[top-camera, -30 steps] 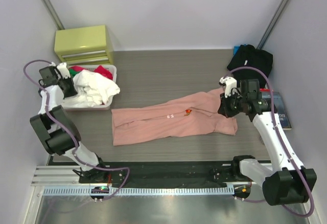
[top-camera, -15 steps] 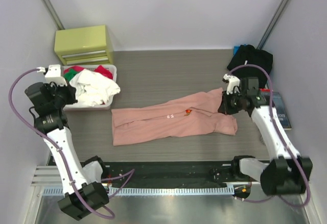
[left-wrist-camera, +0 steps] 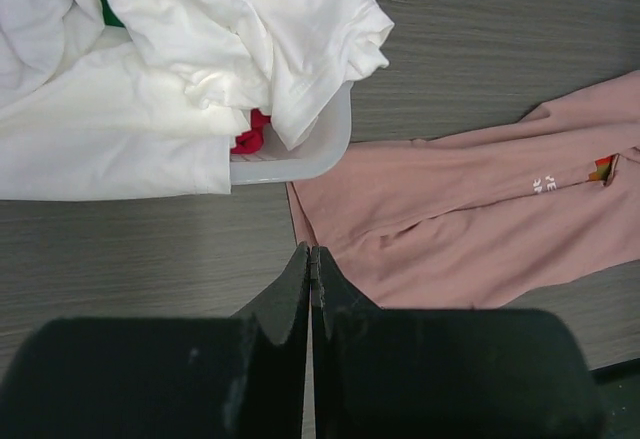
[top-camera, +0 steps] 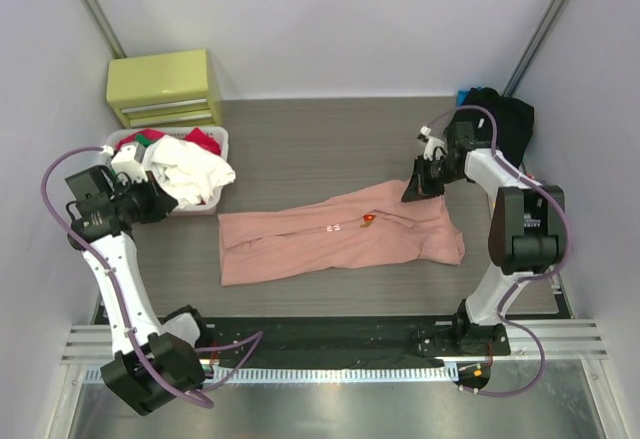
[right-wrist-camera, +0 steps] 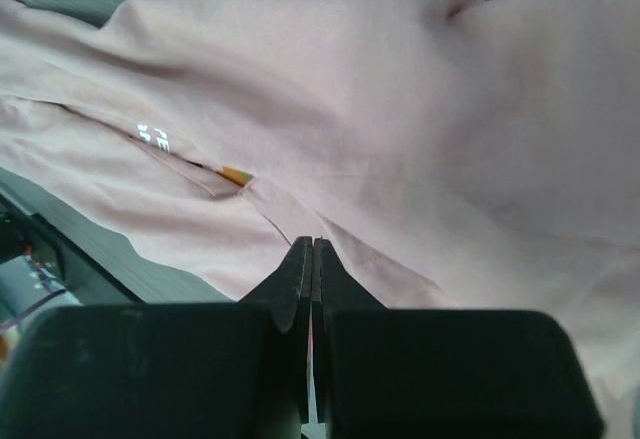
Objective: Fold and stack the t-shirts
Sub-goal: Rotate the tshirt 90 degrees
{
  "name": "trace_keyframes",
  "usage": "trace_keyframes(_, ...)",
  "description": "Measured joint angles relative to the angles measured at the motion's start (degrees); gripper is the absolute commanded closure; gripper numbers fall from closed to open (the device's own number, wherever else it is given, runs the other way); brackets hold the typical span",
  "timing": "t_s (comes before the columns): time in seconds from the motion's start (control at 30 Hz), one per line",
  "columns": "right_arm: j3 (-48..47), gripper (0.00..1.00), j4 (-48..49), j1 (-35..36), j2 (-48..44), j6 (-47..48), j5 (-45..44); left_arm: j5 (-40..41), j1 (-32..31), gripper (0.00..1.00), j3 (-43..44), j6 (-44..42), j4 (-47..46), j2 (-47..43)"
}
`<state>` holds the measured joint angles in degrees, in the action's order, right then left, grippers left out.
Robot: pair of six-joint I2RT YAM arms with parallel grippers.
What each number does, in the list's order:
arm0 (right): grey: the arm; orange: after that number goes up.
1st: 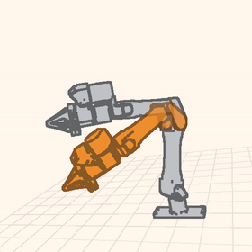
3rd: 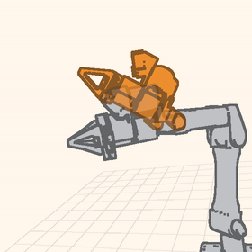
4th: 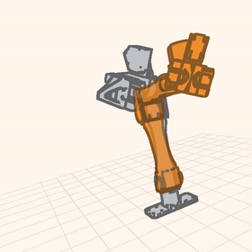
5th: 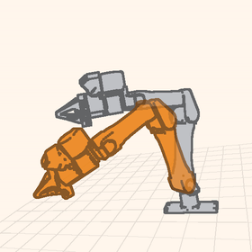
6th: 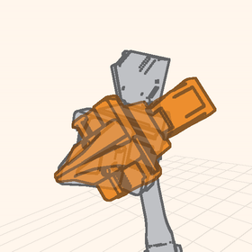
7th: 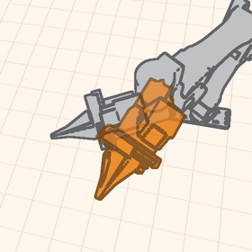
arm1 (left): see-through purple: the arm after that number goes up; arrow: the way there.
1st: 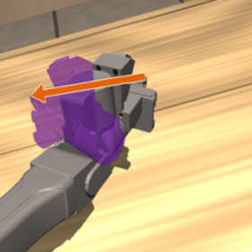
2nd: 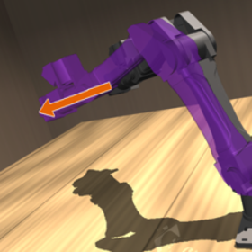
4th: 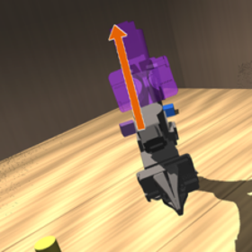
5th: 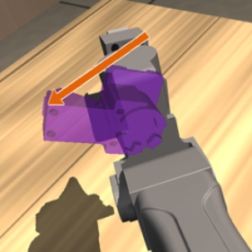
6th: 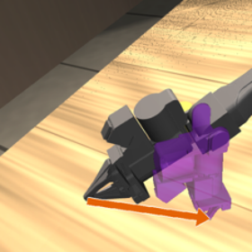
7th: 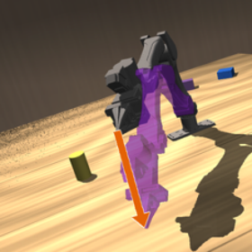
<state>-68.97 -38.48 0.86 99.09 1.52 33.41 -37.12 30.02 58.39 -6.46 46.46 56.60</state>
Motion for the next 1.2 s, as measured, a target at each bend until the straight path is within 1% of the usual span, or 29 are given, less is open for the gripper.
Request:
trace_keyframes(0.13, -0.83, 0.99, 0.81, -0.02, 4.33, -1.64, 1.92, -0.02, 0.0, 1.0, 0.94, -0.04, 0.98, -0.59)
trace_keyframes(0.37, 4.28, 0.99, 0.9, -1.53, 1.84, -2.29, 1.9, 0.0, 0.0, 1.0, 0.26, 0.5, 0.24, -3.78)
trace_keyframes(0.53, 5.73, 0.99, 0.11, -2.27, 2.01, -2.4, 1.75, -0.02, 0.0, 1.0, -0.15, 1.36, -0.37, -1.88)
trace_keyframes(0.67, 3.26, 0.99, 0.07, -2.27, 5.53, -2.97, 1.9, 0.02, 0.0, 1.0, -0.15, 1.53, -0.42, -0.96)
trace_keyframes(0.77, -0.33, 0.99, 0.02, -2.32, 9.79, -3.56, 1.7, 0.17, 0.0, 1.0, -0.15, 1.38, -0.42, -1.01)
trace_keyframes(0.9, -8.74, 0.99, 0.02, -2.6, 17.62, -5.57, 1.68, 0.61, 0.0, 1.0, -0.15, 0.94, -0.26, -1.31)
trace_keyframes(1.03, -20.87, 0.99, -1.86, -2.6, 25.92, -8.52, 1.79, 1.09, 0.0, 1.0, -0.15, -0.24, 0.11, -1.9)
trace_keyframes(1.13, -31.76, 0.99, -2.89, -2.47, 32.09, -9.92, 1.29, 1.73, 0.0, 1.0, -0.15, -0.94, 0.24, -1.9)
trace_keyframes(1.2, -36.44, 0.99, -2.58, -2.47, 34.62, -10.58, 0.85, 2.19, 0.0, 1.0, -0.15, -1.51, 0.35, -1.9)
